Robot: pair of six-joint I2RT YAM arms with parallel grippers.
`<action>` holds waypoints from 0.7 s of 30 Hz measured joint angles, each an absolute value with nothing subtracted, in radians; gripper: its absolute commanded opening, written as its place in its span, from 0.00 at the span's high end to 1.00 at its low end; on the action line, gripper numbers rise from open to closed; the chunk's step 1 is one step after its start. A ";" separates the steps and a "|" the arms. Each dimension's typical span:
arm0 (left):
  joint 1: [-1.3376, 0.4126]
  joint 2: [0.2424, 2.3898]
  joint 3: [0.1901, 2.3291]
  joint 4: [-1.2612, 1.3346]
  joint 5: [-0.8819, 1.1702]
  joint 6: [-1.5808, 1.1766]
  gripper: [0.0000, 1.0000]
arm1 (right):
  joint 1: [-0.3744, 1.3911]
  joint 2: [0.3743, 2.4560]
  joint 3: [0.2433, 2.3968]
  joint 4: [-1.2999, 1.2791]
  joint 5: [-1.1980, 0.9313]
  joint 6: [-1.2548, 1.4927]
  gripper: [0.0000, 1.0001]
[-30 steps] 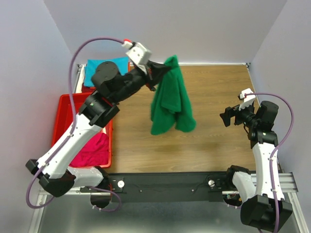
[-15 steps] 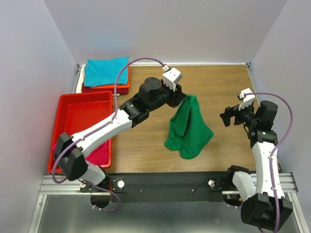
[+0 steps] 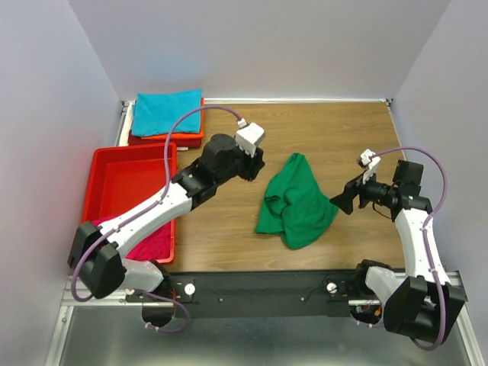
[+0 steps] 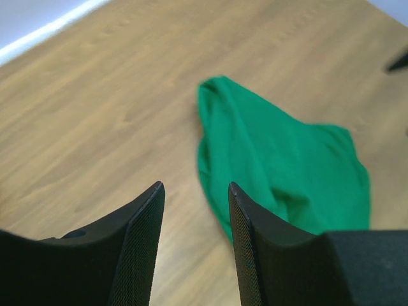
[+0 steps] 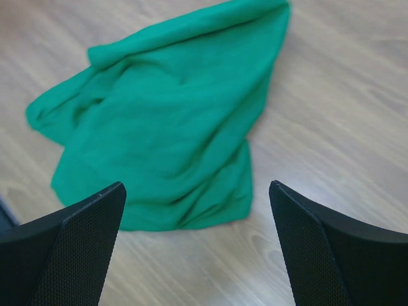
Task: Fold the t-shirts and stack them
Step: Move the tshirt to the center of the board, then flatten the tshirt out
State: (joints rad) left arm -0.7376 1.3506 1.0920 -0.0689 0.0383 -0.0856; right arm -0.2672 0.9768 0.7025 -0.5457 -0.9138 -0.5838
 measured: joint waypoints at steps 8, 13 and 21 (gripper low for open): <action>-0.891 1.302 0.888 -0.121 0.200 -0.115 0.48 | -0.122 1.128 0.775 -0.751 -0.897 -0.842 0.05; -0.990 1.309 0.836 -0.160 0.189 -0.159 0.48 | -0.051 1.209 0.776 -0.867 -0.831 -1.043 0.07; -1.078 1.414 0.839 -0.134 0.081 -0.160 0.48 | 0.080 1.265 0.758 -0.785 -0.752 -1.012 0.14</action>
